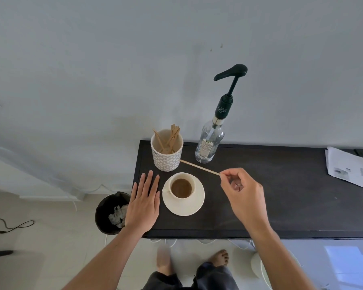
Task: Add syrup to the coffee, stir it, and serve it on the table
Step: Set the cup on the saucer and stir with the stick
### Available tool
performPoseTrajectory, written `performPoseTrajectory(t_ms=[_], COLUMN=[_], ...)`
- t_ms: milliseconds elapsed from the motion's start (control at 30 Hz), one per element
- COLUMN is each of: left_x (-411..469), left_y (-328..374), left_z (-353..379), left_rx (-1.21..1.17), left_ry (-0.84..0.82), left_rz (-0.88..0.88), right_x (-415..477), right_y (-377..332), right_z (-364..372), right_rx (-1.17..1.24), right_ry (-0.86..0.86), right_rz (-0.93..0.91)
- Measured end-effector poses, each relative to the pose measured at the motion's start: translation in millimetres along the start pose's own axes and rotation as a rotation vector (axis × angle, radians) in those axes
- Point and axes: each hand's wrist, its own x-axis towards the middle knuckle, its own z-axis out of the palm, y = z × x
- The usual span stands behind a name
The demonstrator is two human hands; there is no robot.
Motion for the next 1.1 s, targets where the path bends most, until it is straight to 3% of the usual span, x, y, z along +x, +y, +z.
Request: performPoseTrajectory(t_ms=[433,633,833,1100], left_x=[0,1,5,5], left_y=[-3,-3,5,16], left_z=[7,2,-26,-37], left_rx=[-0.006,-0.081,-0.655,-0.541], left_ry=[0.025,0.005,-0.037,0.125], left_rz=[-0.002,-0.017,-0.171,0.037], right_x=[3,28,20,20], right_y=[-8,-15,-15,-22], right_z=[37,37,23,42], right_rx=[-0.181,-0.294,-0.394,-0.226], right_ry=[-0.351,-0.288,-0.349,-0.340], right_rz=[-0.247,-0.377,-0.331,-0.285])
